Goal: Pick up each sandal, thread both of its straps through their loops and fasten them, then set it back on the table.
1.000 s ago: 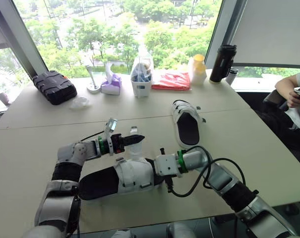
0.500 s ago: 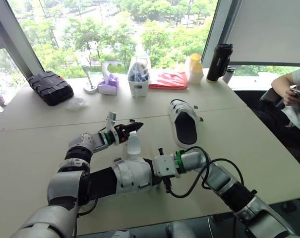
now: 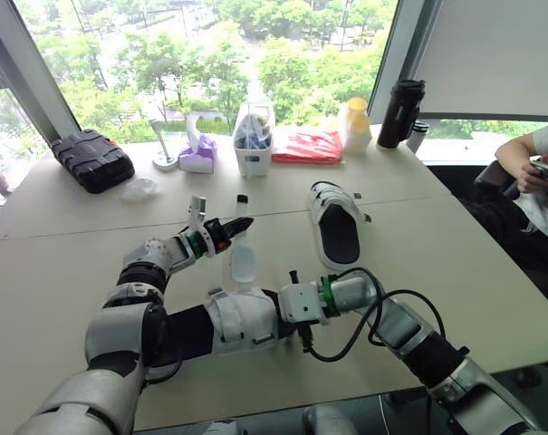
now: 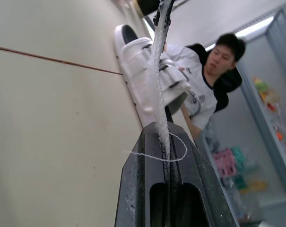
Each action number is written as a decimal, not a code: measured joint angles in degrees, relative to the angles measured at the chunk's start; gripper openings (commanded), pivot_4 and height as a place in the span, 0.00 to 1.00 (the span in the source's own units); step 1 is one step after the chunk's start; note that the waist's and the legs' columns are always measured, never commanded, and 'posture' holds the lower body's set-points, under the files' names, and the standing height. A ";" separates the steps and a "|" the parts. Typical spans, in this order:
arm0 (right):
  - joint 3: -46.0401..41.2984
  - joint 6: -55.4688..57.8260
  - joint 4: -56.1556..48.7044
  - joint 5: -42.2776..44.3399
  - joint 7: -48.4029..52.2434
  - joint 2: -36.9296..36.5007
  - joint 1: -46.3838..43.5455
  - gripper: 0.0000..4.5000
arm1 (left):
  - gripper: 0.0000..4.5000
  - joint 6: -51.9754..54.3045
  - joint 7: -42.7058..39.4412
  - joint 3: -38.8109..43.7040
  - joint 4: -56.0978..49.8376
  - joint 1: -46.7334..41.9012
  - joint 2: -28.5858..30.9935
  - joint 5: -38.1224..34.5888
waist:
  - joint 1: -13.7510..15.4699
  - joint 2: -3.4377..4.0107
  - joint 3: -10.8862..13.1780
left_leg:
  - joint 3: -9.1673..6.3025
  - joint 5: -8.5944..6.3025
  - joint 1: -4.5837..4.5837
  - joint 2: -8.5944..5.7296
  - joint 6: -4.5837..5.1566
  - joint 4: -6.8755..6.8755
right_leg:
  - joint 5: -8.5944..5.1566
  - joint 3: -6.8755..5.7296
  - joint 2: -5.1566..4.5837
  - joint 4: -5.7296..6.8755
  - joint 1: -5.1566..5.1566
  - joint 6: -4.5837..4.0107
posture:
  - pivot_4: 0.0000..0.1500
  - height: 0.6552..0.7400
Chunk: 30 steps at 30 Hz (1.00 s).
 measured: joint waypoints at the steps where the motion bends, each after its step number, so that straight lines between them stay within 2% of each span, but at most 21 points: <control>1: 0.00 -0.01 0.02 0.00 0.03 -0.01 0.00 0.00 | 0.01 -0.67 -2.81 -2.27 -3.95 1.41 0.49 0.91 | 0.02 0.00 0.00 | 0.00 0.01 0.00 0.00 -0.01 0.00 | 0.00 0.00 0.00 0.00 0.00 -0.01 | 1.00 1.00; 7: 0.02 -0.18 0.13 -0.01 0.33 -0.24 -0.03 0.00 | 0.01 -3.02 -13.10 -11.48 -39.73 17.25 1.74 0.00 | 0.14 0.03 0.02 | -0.03 0.01 -0.07 0.04 -0.03 0.01 | 0.02 0.07 -0.05 0.00 -0.03 -0.07 | 1.00 1.00; 14: 0.01 -0.67 0.30 0.00 0.50 -0.29 -0.02 0.00 | 0.01 -11.16 -17.22 -15.96 -61.66 26.63 6.87 0.51 | 0.11 0.03 0.03 | -0.01 0.01 -0.08 0.04 -0.02 0.01 | -0.07 0.08 -0.05 -0.03 -0.03 -0.23 | 1.00 1.00; 17: 0.03 -1.07 0.44 -0.01 0.57 -0.34 -0.02 0.00 | 0.01 -16.13 -19.34 -17.67 -65.76 29.35 9.37 2.00 | 0.14 0.04 0.04 | -0.01 0.01 -0.09 0.04 -0.01 0.01 | -0.11 0.07 -0.05 -0.03 -0.03 -0.29 | 1.00 1.00; 22: 0.08 -1.79 0.48 -0.02 0.91 -0.44 0.04 0.00 | 0.01 -32.83 -26.12 -21.37 -67.38 33.30 15.65 9.03 | 0.18 0.06 0.05 | 0.02 0.00 -0.14 0.05 0.00 -0.04 | -0.13 0.07 -0.04 -0.11 -0.07 -0.34 | 1.00 1.00; 27: 0.09 -2.18 0.55 -0.41 1.13 -0.59 -0.13 0.00 | 0.01 -52.46 -29.82 -23.01 -63.17 34.16 17.56 15.37 | 0.50 0.12 0.03 | 0.02 0.00 -0.16 0.04 0.01 -0.02 | -0.12 0.07 -0.08 -0.18 -0.04 -0.38 | 1.00 1.00; 30: 0.09 -2.31 0.57 -0.43 1.17 -0.59 -0.15 0.00 | 0.01 -58.48 -29.41 -24.20 -60.00 34.06 17.43 17.80 | 0.46 0.12 0.04 | 0.01 0.00 -0.17 0.04 0.02 -0.02 | -0.12 0.07 -0.07 -0.18 -0.05 -0.37 | 1.00 1.00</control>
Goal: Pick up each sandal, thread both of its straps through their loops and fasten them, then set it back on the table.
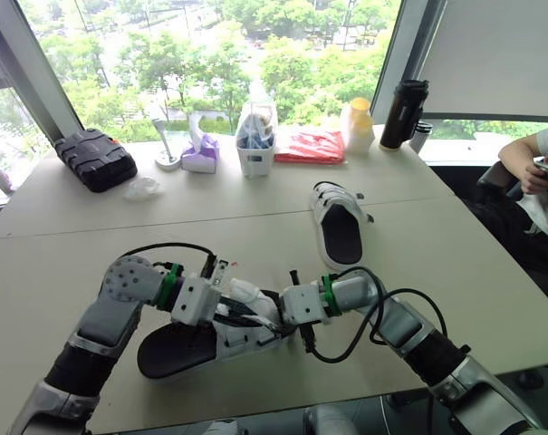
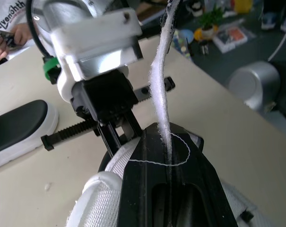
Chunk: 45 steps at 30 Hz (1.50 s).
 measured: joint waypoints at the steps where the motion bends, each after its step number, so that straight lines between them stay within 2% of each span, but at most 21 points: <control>1: 0.00 0.00 0.00 0.00 0.02 0.00 -0.02 0.00 | 0.01 -1.29 0.23 -0.11 0.83 -0.18 0.04 0.63 | 0.01 0.00 0.00 | 0.00 0.00 0.00 0.00 0.00 0.00 | 0.00 0.00 0.00 0.00 0.00 0.00 | 1.00 1.00; 11: 0.02 -0.03 0.20 0.00 0.20 0.01 -0.21 0.00 | 0.01 -10.43 2.98 -2.97 2.56 -1.95 1.87 5.19 | 0.01 0.02 0.00 | -0.01 0.00 0.01 0.00 0.02 0.01 | 0.01 -0.01 0.01 0.01 0.01 0.02 | 1.00 1.00; 19: 0.08 -0.22 0.42 0.00 0.34 0.02 -0.36 0.00 | 0.01 -12.03 5.03 -5.07 -2.71 -1.64 3.51 6.05 | -0.02 0.02 0.00 | -0.01 0.00 0.01 0.00 0.02 0.02 | 0.01 -0.01 0.01 0.01 0.02 0.02 | 1.00 1.00; 20: 0.08 -0.25 0.44 0.00 0.35 0.02 -0.37 0.00 | 0.12 -11.94 5.07 -5.25 -3.16 -1.53 3.66 6.01 | -0.02 0.03 0.00 | -0.01 0.00 0.02 0.00 0.03 0.02 | 0.01 -0.01 0.01 0.01 0.03 0.02 | 1.00 1.00; 21: 0.15 -0.27 0.46 0.00 0.36 0.02 -0.43 0.00 | 0.18 -11.75 5.16 -5.75 -3.75 -1.15 4.02 5.93 | -0.04 0.03 0.00 | 0.00 0.00 0.02 0.00 0.03 0.01 | 0.01 -0.02 0.01 0.02 0.02 0.02 | 1.00 1.00; 22: 0.23 -0.30 0.48 0.00 0.36 0.03 -0.51 0.00 | 0.28 -11.58 5.26 -6.13 -4.20 -0.47 4.32 5.86 | -0.09 0.04 0.01 | 0.00 0.00 0.02 0.00 0.03 0.01 | 0.00 -0.01 0.01 0.02 0.02 0.02 | 1.00 1.00; 28: 0.36 -1.19 1.14 0.00 0.45 0.04 -0.81 0.00 | 0.96 -11.99 5.84 -6.73 -5.66 1.81 6.58 5.36 | -0.09 0.06 0.01 | -0.01 0.00 0.04 0.00 0.04 0.02 | 0.00 -0.02 0.02 0.03 0.03 0.02 | 1.00 1.00; 29: 0.38 -1.36 1.23 0.00 0.49 0.04 -0.86 0.00 | 1.00 -12.47 5.80 -6.74 -6.02 2.28 7.07 5.22 | -0.09 0.07 0.01 | -0.01 0.00 0.03 0.00 0.04 0.02 | 0.00 -0.02 0.02 0.03 0.03 0.02 | 1.00 1.00; 38: 0.55 -2.22 2.05 0.00 0.94 0.09 -1.46 0.00 | 1.00 -14.69 5.44 -5.29 -11.67 8.06 13.78 0.98 | -0.08 0.15 0.06 | -0.01 0.00 0.04 0.02 0.05 0.02 | -0.01 -0.01 0.01 0.04 0.03 0.01 | 1.00 1.00; 43: 0.57 -2.43 2.21 0.00 1.02 0.09 -1.53 0.00 | 1.00 -13.75 9.42 2.22 -11.86 12.09 16.30 -1.17 | -0.07 0.18 0.08 | 0.00 -0.01 0.05 0.02 0.05 0.02 | -0.01 -0.01 0.01 0.05 0.04 0.01 | 1.00 1.00; 45: 0.60 -2.53 2.22 0.00 1.01 0.13 -1.48 0.00 | 1.00 -8.41 14.37 6.46 -12.08 15.78 15.61 -3.50 | -0.15 0.22 0.10 | 0.00 -0.02 0.07 0.04 0.07 0.00 | -0.01 -0.01 0.01 0.05 0.04 0.02 | 1.00 1.00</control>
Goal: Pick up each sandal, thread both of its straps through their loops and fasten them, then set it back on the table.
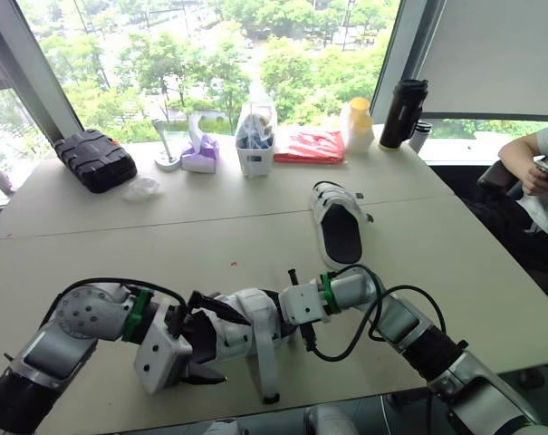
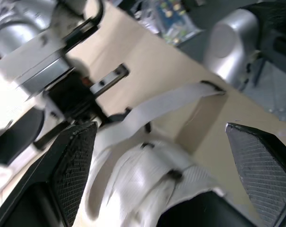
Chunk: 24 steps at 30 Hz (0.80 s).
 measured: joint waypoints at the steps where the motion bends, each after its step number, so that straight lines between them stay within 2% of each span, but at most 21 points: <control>1: 0.00 -0.02 0.00 0.00 0.00 0.00 -0.02 0.00 | 1.00 3.13 2.34 1.61 -0.25 1.54 -0.48 -1.43 | 0.02 0.00 0.01 | -0.02 0.00 0.00 0.00 0.00 0.00 | 0.00 -0.01 0.00 0.00 0.00 0.01 | 1.00 1.00; 5: -0.04 -0.02 0.03 0.00 -0.04 0.04 0.05 0.00 | 1.00 18.02 10.37 6.94 -3.19 7.58 -1.80 -9.67 | -0.02 -0.02 0.00 | -0.01 0.00 0.02 0.02 0.00 0.02 | -0.01 -0.01 0.01 0.03 0.01 0.02 | 1.00 1.00; 10: -0.08 -0.02 0.06 0.00 -0.05 0.04 0.08 0.00 | 1.00 33.25 14.80 12.73 -8.70 14.80 -1.54 -20.11 | -0.04 -0.04 0.00 | -0.01 0.00 0.03 0.04 0.00 0.01 | -0.01 -0.02 0.01 0.04 0.01 0.02 | 1.00 1.00; 13: -0.13 -0.02 0.06 0.00 -0.06 0.02 0.16 0.00 | 0.82 40.17 17.67 15.79 -11.01 18.33 -2.25 -25.16 | -0.01 -0.03 0.00 | -0.01 -0.01 0.04 0.06 0.00 0.01 | -0.02 -0.01 -0.01 0.04 0.02 0.00 | 1.00 1.00; 17: -0.13 -0.02 0.06 -0.01 -0.11 0.02 0.21 0.00 | 0.38 45.54 18.88 16.57 -11.90 21.35 -2.92 -27.31 | 0.02 -0.04 -0.01 | 0.02 -0.01 0.03 0.03 -0.01 0.01 | -0.03 -0.01 -0.01 0.03 0.01 -0.01 | 1.00 1.00; 18: -0.13 -0.02 0.06 -0.01 -0.12 0.03 0.22 0.00 | 0.23 46.65 19.06 16.55 -12.43 22.31 -3.23 -27.91 | 0.02 -0.05 -0.01 | 0.02 -0.01 0.03 0.04 -0.01 0.01 | -0.03 -0.01 -0.01 0.03 0.01 -0.01 | 1.00 1.00; 20: -0.14 -0.02 0.06 -0.01 -0.16 0.02 0.24 0.00 | 0.02 47.77 19.17 16.55 -13.21 23.58 -3.66 -27.94 | 0.06 -0.05 -0.02 | 0.01 -0.01 0.02 0.04 -0.01 0.01 | -0.03 -0.01 -0.01 0.02 0.01 -0.01 | 1.00 1.00; 24: -0.14 0.00 0.06 -0.01 -0.27 0.02 0.30 0.00 | 0.01 48.69 19.05 15.83 -13.51 24.50 -4.48 -26.56 | 0.09 -0.06 -0.03 | 0.02 -0.01 0.02 0.04 -0.02 0.01 | -0.03 -0.01 -0.01 0.02 0.02 -0.02 | 1.00 1.00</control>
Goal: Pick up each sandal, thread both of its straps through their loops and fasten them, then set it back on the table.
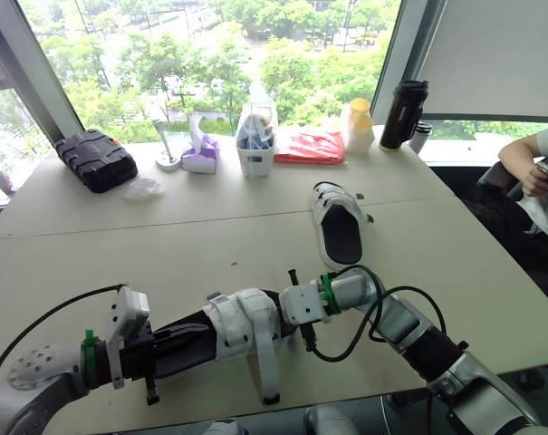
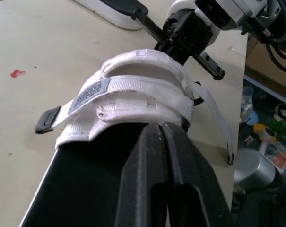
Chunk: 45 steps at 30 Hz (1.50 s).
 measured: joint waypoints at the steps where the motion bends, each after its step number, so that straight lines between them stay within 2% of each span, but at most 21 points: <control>1: 0.00 0.00 0.00 0.00 -0.01 0.00 0.02 0.00 | 0.01 0.15 0.11 -1.01 0.11 -0.29 -0.28 0.72 | 0.00 0.00 0.00 | 0.00 0.00 0.00 0.00 0.00 0.00 | 0.00 0.00 0.00 -0.01 0.00 0.00 | 1.00 1.00; 5: 0.02 0.00 0.00 0.00 -0.25 0.05 0.08 0.00 | 0.01 0.97 0.25 -4.78 1.40 -1.82 -1.43 3.96 | 0.03 0.01 0.00 | 0.00 0.00 -0.01 -0.01 0.00 0.00 | 0.00 -0.01 0.01 -0.01 0.00 0.00 | 1.00 1.00; 10: -0.05 0.06 0.00 0.00 -0.39 0.01 0.26 0.00 | 0.01 -0.44 2.51 -8.88 6.56 -7.50 -5.86 10.22 | 0.19 0.06 -0.07 | 0.00 0.00 0.02 -0.02 -0.01 0.01 | 0.01 -0.01 0.01 -0.01 0.03 0.00 | 1.00 1.00; 17: -0.13 0.23 -0.16 0.00 -0.47 -0.01 0.43 0.00 | 0.01 -4.04 3.34 -10.73 12.32 -12.36 -9.18 16.11 | 0.22 0.04 -0.12 | -0.01 0.00 0.02 -0.01 -0.01 0.00 | 0.01 0.00 0.00 0.00 0.03 0.00 | 1.00 1.00; 26: -1.15 0.89 -0.97 0.00 -0.73 -0.16 1.63 0.00 | 0.01 -7.61 3.26 -10.98 16.21 -15.87 -11.68 19.08 | 1.06 0.03 -0.15 | -0.01 0.00 0.05 -0.01 -0.01 0.01 | 0.01 -0.01 0.01 0.01 0.04 0.00 | 1.00 1.00; 45: -1.25 3.15 -2.44 0.00 -0.63 -0.14 1.76 0.00 | 0.01 -12.75 1.17 -12.15 25.09 -23.67 -13.24 22.49 | 1.41 0.07 -0.11 | -0.03 0.01 0.00 -0.02 -0.01 0.05 | 0.02 -0.03 0.01 0.03 0.01 0.02 | 1.00 1.00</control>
